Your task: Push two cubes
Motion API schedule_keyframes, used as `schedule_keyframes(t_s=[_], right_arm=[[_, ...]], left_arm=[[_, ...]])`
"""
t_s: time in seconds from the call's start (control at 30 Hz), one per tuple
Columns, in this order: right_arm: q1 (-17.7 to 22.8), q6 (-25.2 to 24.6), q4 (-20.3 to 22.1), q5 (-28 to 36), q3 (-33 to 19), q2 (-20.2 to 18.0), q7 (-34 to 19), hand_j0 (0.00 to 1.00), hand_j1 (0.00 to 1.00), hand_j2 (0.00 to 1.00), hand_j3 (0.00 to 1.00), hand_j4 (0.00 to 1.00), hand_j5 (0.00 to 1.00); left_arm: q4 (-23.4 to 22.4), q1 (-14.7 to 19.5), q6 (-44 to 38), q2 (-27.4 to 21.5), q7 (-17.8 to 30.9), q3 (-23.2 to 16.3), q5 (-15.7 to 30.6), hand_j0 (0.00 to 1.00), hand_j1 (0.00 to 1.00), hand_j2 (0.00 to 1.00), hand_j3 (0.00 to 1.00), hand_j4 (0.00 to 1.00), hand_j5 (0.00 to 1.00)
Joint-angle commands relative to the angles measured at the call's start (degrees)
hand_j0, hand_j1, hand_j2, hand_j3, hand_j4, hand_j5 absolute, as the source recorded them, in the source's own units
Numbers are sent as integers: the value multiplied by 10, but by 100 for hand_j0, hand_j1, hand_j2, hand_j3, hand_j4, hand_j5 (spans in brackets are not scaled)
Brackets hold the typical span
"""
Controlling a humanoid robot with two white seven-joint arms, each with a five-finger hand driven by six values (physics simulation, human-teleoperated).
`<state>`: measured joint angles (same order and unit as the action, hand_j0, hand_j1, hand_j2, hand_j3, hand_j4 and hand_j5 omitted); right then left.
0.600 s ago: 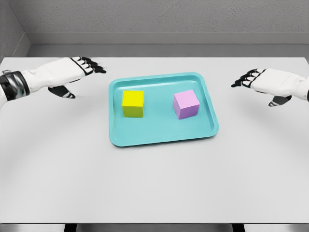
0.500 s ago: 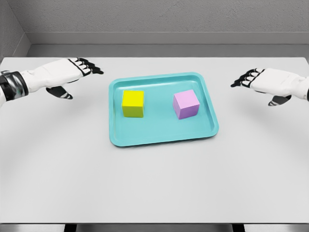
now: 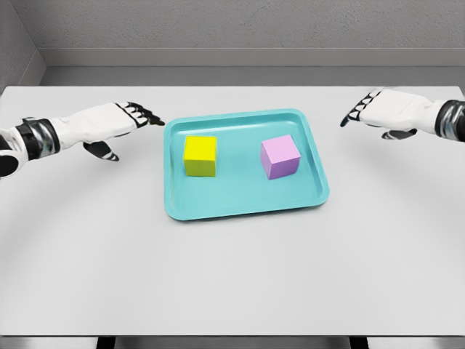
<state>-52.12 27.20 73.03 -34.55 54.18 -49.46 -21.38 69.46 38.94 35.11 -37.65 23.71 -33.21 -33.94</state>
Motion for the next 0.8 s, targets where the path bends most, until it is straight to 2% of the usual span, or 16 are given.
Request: schedule_keyframes(t_s=[0.0,0.17,0.2,0.3,0.4,0.47,0.5,0.53,0.57,0.63,0.7,0.77], right_arm=[[0,0,-4,-22,14,12,-4,63,63,63,63,63,63],[-11,4,2,-22,31,13,-6,57,57,57,57,57,57],[-13,19,4,-22,31,12,-6,54,54,54,54,54,54],[-25,51,21,-24,31,10,-6,54,54,54,54,54,54],[-25,72,39,-24,31,11,-11,54,54,54,54,54,54],[-25,78,42,-24,32,13,-13,54,54,54,54,54,54],[-28,78,47,-24,32,14,-23,53,53,53,53,53,53],[-28,78,54,-24,32,14,-24,54,54,54,54,54,54],[-29,78,57,-24,33,14,-24,54,54,54,54,54,54],[-31,78,59,-24,43,25,-31,54,54,54,54,54,54],[-36,78,62,-24,47,26,-31,54,54,54,54,54,54],[-39,78,62,-24,48,34,-32,54,54,54,54,54,54]], left_arm=[[11,-1,-1,-1,10,1,-2,100,100,100,100,100,100],[66,-3,-1,-10,10,7,0,100,100,100,100,100,100],[79,-4,-1,-13,10,7,-1,93,93,93,93,93,93],[102,-24,-1,-22,11,8,-2,93,93,93,93,93,93],[116,-27,-1,-27,20,8,-2,92,92,92,92,92,92],[116,-27,-1,-27,20,16,-2,83,83,83,83,83,83],[116,-27,-1,-27,20,25,-2,83,83,83,83,83,83],[115,-27,-1,-28,20,26,-2,76,76,76,76,76,76],[113,-27,-1,-32,21,27,-3,74,74,74,74,74,74],[113,-27,-1,-37,25,35,-3,63,63,63,63,63,63],[117,-27,-1,-36,49,30,-2,63,63,63,63,63,63],[146,-33,-1,-33,85,30,-3,64,64,64,64,64,64]])
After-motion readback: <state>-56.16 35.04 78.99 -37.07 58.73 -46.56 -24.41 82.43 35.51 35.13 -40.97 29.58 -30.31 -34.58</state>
